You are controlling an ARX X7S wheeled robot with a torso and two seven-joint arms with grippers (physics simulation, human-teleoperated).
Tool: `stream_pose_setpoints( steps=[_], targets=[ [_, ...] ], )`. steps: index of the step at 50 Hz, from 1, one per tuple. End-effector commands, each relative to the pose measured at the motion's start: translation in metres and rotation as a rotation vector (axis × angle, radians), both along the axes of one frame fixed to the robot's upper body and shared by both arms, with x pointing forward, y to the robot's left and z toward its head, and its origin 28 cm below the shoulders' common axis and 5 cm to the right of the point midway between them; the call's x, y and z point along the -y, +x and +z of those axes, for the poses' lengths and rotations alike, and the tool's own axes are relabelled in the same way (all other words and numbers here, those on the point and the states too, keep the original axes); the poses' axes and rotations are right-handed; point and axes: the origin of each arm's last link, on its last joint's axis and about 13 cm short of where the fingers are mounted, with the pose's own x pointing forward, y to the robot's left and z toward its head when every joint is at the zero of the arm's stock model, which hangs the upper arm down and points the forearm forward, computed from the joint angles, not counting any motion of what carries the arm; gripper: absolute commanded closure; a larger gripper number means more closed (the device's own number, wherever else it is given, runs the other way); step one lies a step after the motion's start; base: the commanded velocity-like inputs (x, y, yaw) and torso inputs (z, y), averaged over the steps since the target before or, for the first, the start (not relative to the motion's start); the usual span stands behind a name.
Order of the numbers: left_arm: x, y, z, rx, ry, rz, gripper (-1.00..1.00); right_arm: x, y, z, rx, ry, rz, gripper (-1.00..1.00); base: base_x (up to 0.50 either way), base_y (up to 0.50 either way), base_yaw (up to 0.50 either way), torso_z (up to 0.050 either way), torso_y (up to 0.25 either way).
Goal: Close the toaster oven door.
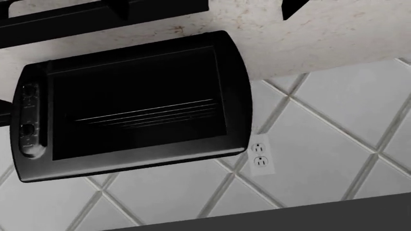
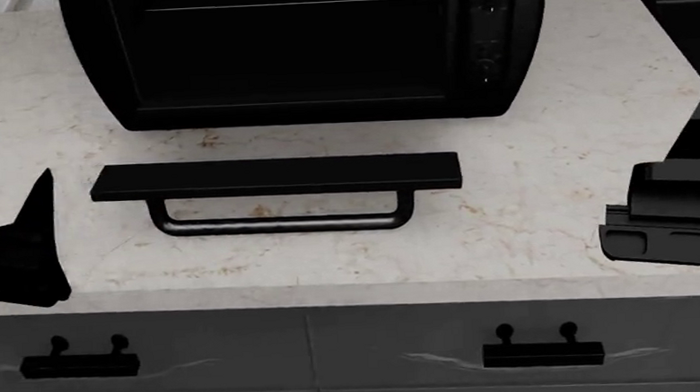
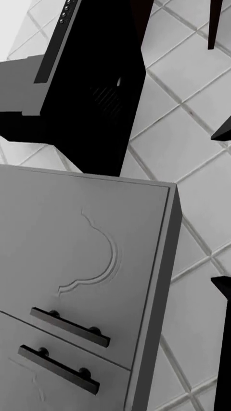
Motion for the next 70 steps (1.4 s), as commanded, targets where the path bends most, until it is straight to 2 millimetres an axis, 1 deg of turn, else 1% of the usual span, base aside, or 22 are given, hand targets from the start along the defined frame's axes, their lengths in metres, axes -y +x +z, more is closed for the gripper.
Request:
stream_pose_setpoints(
  steps=[1,3,9,13,15,25,37,46,53,57,59,61,62,65,68,70],
  targets=[
    [-0.001,-0.001,-0.003,0.003,0.029,-0.001,-1.00,-0.001,-0.003,-0.003,-0.002,-0.010,0.005,-1.00,0.00,0.50,0.00,0.000,0.000],
    [-0.002,-0.001,-0.004,0.004,0.033,-0.009,-1.00,-0.001,-0.004,-0.005,-0.003,-0.009,0.004,-1.00,0.00,0.50,0.00,0.000,0.000],
    [0.000,-0.001,-0.007,0.002,0.014,-0.019,-1.00,0.000,-0.006,-0.003,0.009,-0.007,0.009,-1.00,0.00,0.48,0.00,0.000,0.000],
    [0.002,-0.003,-0.011,-0.004,0.017,-0.026,-1.00,0.001,-0.007,-0.006,0.008,0.004,0.014,-1.00,0.00,0.00,0.00,0.000,0.000],
    [0.003,-0.002,-0.010,0.000,0.016,-0.031,-1.00,0.001,-0.008,-0.003,0.016,0.003,0.008,-1.00,0.37,0.00,0.00,0.000,0.000],
    [0.005,-0.001,-0.010,0.006,0.018,-0.038,-1.00,0.003,-0.011,-0.004,0.017,0.000,-0.005,-1.00,0.50,0.00,0.00,0.000,0.000],
    [0.005,-0.003,-0.004,0.020,0.019,-0.041,-1.00,0.004,-0.017,0.000,0.032,0.003,-0.011,-1.00,0.50,0.05,0.00,0.000,0.000],
    [0.007,-0.002,-0.005,0.021,0.022,-0.046,-1.00,0.005,-0.019,0.000,0.037,0.000,-0.016,-1.00,0.49,0.07,0.00,0.000,0.002],
    [0.005,-0.003,-0.007,0.040,0.025,-0.056,-1.00,0.005,-0.021,0.002,0.054,-0.007,-0.022,-1.00,0.01,0.00,0.00,0.000,0.000],
    [-0.003,-0.002,-0.011,0.164,0.146,-0.125,-1.00,0.005,-0.023,0.004,0.060,-0.006,-0.024,-1.00,0.00,0.00,0.00,0.000,0.000],
    [-0.013,-0.004,-0.009,0.224,0.266,-0.173,-1.00,0.005,-0.024,0.003,0.062,-0.004,-0.024,-1.00,0.00,0.00,0.00,0.000,0.000],
    [-0.021,-0.005,-0.005,0.241,0.339,-0.158,-1.00,0.005,-0.024,0.004,0.063,-0.003,-0.023,-1.00,0.00,0.00,0.00,0.000,0.000],
    [-0.025,-0.006,-0.004,0.280,0.447,-0.173,-1.00,0.005,-0.024,0.004,0.065,-0.002,-0.022,-1.00,0.00,0.00,0.00,0.000,0.000],
    [-0.032,-0.005,-0.003,0.291,0.572,-0.174,-1.00,0.005,-0.024,0.004,0.068,-0.002,-0.022,-1.00,0.00,0.00,0.00,0.000,0.000],
    [-0.041,-0.005,-0.002,0.317,0.751,-0.202,-1.00,0.005,-0.026,0.004,0.069,-0.001,-0.025,-1.00,0.00,0.00,0.00,0.000,0.000],
    [-0.047,-0.005,-0.001,0.310,0.841,-0.216,-1.00,0.006,-0.026,0.004,0.070,0.000,-0.026,-1.00,0.00,0.00,0.00,0.000,0.000]
  ],
)
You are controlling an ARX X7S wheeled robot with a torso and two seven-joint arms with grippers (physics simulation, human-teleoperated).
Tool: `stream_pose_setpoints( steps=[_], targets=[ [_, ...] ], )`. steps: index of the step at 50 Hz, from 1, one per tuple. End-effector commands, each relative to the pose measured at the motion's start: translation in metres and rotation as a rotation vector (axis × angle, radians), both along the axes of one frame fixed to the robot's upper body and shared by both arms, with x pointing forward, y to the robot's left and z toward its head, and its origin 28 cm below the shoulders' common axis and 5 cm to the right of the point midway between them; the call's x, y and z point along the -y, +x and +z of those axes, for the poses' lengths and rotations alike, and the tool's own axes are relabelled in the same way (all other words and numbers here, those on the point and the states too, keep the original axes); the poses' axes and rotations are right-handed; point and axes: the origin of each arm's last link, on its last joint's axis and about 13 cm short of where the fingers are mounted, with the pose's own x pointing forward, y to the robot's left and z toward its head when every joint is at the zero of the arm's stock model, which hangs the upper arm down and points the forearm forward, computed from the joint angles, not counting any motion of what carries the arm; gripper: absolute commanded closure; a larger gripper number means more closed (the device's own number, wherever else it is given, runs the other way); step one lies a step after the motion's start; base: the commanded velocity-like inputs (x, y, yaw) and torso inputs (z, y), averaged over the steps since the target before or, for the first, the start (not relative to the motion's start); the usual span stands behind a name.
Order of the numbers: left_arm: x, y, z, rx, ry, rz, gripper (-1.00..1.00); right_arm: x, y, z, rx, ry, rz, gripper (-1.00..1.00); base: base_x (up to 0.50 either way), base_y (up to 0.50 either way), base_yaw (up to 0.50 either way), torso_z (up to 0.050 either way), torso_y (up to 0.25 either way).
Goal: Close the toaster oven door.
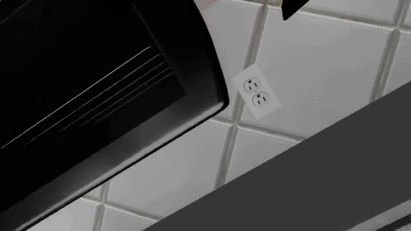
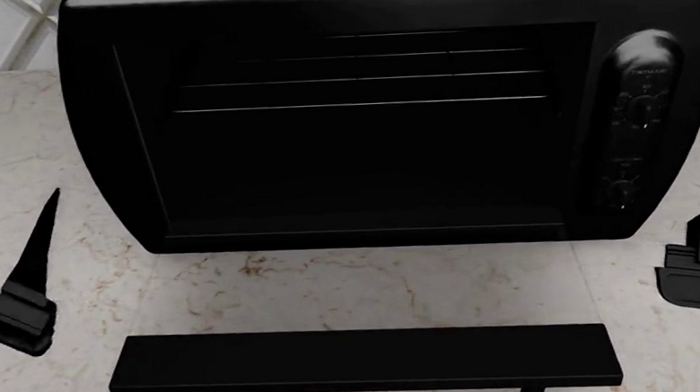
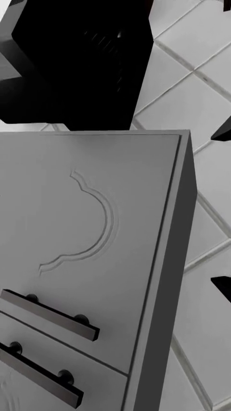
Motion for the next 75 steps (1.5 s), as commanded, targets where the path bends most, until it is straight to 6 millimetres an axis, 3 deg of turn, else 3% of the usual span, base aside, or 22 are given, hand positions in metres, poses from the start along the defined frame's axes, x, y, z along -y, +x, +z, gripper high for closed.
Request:
stream_pose_setpoints(
  steps=[1,6,13,28,35,44,75],
  targets=[
    [-0.026,-0.003,0.004,0.091,0.495,-0.073,-1.00,0.000,-0.003,0.000,0.010,0.002,-0.002,-1.00,0.00,0.00,0.00,0.000,0.000],
    [-0.038,-0.007,0.004,0.112,0.705,-0.115,-1.00,-0.001,-0.003,0.002,0.010,0.000,-0.001,-1.00,0.00,0.00,0.00,0.000,0.000],
    [-0.048,-0.015,0.008,0.097,0.861,-0.123,-1.00,-0.002,-0.004,0.003,0.015,0.001,0.001,-1.00,0.00,0.00,0.00,0.000,0.000],
    [-0.052,-0.021,0.001,0.034,0.978,-0.195,-1.00,-0.001,-0.005,0.003,0.017,0.003,-0.001,-1.00,0.00,0.00,0.00,0.000,0.000],
    [-0.049,-0.018,-0.013,0.006,0.988,-0.231,-1.00,0.000,-0.006,0.001,0.014,0.010,-0.005,-1.00,0.00,0.00,0.00,0.000,0.000],
    [-0.049,-0.002,-0.040,-0.017,0.989,-0.263,-1.00,0.000,-0.009,0.002,0.013,0.013,-0.011,-1.00,0.00,0.00,0.00,0.000,0.000],
    [-0.025,0.054,-0.042,0.039,1.000,-0.308,-1.00,0.006,-0.011,-0.006,0.006,0.027,-0.036,-1.00,0.00,0.00,0.00,0.000,0.000]
  ],
)
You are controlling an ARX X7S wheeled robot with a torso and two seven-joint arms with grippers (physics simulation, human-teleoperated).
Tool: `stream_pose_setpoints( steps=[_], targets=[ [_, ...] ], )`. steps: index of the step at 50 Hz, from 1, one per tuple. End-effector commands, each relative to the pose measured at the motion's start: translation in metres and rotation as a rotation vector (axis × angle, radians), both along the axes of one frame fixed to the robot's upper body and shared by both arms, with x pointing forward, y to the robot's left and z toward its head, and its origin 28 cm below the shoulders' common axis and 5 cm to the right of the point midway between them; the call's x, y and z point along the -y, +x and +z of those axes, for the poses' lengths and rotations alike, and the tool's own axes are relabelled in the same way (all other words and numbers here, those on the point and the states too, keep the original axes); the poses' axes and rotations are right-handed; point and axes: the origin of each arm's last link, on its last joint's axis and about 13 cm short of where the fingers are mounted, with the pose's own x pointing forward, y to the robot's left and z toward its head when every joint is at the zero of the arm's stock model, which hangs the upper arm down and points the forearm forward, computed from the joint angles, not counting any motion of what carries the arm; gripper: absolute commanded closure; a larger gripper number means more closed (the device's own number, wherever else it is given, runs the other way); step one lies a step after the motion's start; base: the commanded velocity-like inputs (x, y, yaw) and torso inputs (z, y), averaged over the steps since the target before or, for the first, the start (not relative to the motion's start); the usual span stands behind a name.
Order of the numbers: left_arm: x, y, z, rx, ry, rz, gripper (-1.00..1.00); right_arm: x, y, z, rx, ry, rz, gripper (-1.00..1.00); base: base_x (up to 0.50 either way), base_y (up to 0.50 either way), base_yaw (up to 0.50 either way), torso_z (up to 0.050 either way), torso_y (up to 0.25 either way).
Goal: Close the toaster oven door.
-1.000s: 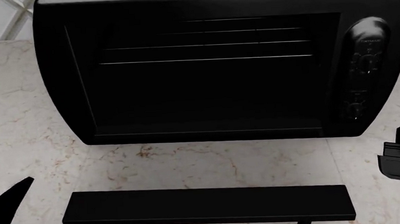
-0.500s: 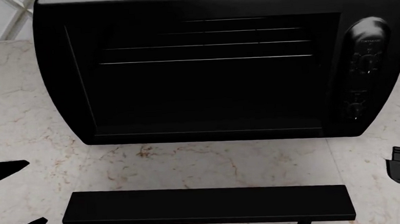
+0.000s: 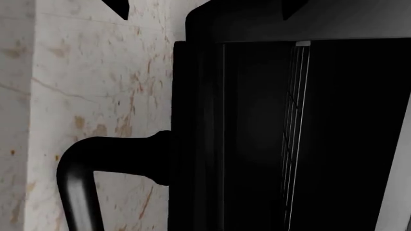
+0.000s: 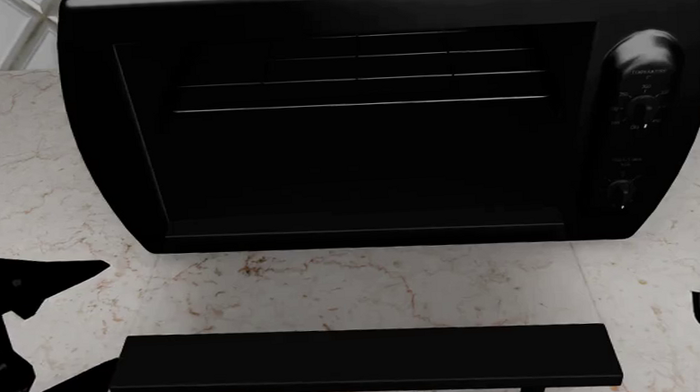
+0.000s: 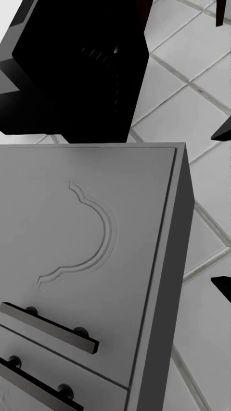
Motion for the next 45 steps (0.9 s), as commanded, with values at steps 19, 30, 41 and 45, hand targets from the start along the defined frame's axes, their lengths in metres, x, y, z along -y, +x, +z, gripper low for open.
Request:
stream_pose_setpoints(
  steps=[19,30,41,45],
  targets=[
    [0.024,0.023,0.018,0.209,-0.075,-0.164,-1.00,0.002,-0.005,0.006,0.015,0.000,-0.015,-1.00,0.00,0.00,0.00,0.000,0.000],
    [0.032,0.021,0.021,0.253,-0.224,-0.158,-1.00,0.005,-0.009,0.003,0.019,0.007,-0.022,-1.00,0.00,0.00,0.00,0.000,0.001],
    [0.036,0.019,0.023,0.310,-0.342,-0.100,-1.00,0.004,-0.009,0.004,0.021,0.006,-0.021,-1.00,0.00,0.00,0.00,0.000,0.002],
    [0.039,0.015,0.019,0.294,-0.381,-0.076,-1.00,0.005,-0.009,0.004,0.023,0.009,-0.023,-1.00,0.00,0.00,0.00,0.000,0.002]
  ],
)
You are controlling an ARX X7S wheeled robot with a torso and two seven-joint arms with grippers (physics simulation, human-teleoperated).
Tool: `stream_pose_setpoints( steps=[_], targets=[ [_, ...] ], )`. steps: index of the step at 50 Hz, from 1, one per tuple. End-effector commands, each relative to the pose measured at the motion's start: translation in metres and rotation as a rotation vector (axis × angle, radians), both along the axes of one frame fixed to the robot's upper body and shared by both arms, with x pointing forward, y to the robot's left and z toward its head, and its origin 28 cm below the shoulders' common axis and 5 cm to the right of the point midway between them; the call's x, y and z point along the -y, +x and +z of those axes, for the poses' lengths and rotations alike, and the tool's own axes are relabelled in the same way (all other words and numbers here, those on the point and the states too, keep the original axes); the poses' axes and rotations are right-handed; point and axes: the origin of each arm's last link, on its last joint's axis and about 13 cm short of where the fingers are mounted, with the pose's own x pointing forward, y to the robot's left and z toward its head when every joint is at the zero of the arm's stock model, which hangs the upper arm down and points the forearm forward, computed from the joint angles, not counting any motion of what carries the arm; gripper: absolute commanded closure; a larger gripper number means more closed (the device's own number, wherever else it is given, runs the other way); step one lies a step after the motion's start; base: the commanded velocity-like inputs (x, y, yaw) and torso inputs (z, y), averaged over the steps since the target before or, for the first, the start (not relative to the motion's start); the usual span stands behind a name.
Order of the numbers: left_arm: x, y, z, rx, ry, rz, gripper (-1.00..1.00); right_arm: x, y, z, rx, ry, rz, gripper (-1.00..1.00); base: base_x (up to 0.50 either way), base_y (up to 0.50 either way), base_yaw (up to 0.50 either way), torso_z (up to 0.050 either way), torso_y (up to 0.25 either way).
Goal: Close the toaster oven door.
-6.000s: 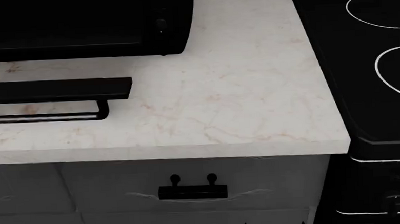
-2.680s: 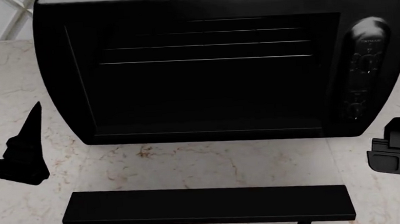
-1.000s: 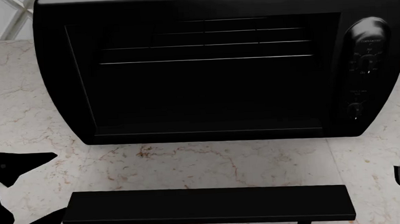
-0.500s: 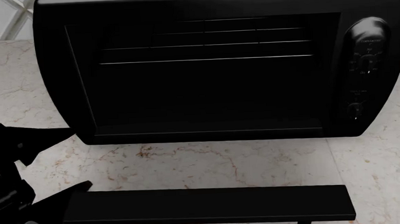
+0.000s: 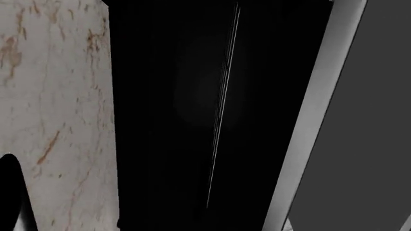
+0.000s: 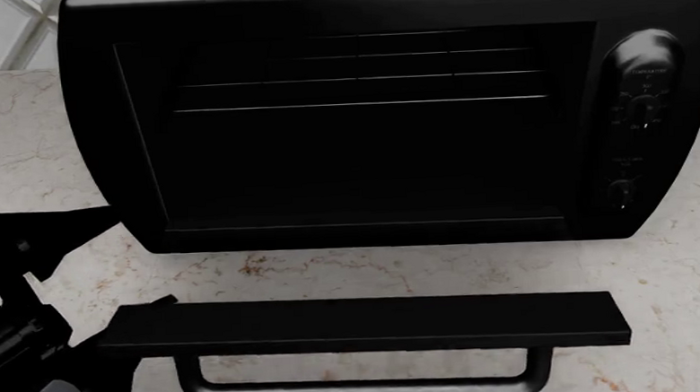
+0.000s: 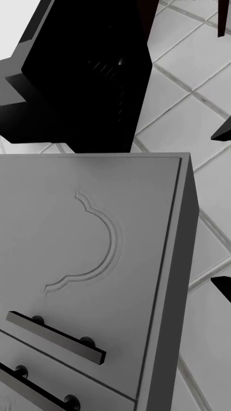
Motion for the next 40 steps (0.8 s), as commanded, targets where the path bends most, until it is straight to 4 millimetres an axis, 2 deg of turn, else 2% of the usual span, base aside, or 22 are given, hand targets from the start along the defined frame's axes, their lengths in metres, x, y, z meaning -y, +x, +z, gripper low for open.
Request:
stream_pose_setpoints(
  steps=[1,10,25,29,40],
  targets=[
    [0.013,-0.003,0.013,0.083,-0.241,0.005,-1.00,0.001,-0.001,0.000,0.003,0.003,-0.002,-1.00,0.00,0.00,0.00,0.000,0.000],
    [0.024,-0.020,0.004,0.005,-0.423,0.108,-1.00,0.003,-0.003,-0.001,0.009,0.009,-0.004,-1.00,0.00,0.00,0.00,0.000,0.001],
    [0.041,-0.026,-0.001,0.017,-0.664,0.253,-1.00,0.005,-0.005,0.002,0.020,0.013,-0.009,-1.00,0.00,0.00,0.00,0.001,0.003],
    [0.047,-0.028,-0.002,-0.027,-0.747,0.326,-1.00,0.006,-0.005,0.001,0.022,0.014,-0.009,-1.00,0.00,0.00,0.00,0.000,0.000],
    [0.073,-0.028,-0.004,-0.079,-0.887,0.332,-1.00,0.009,-0.008,0.003,0.034,0.021,-0.014,-1.00,0.00,0.00,0.00,0.000,0.002]
  ],
)
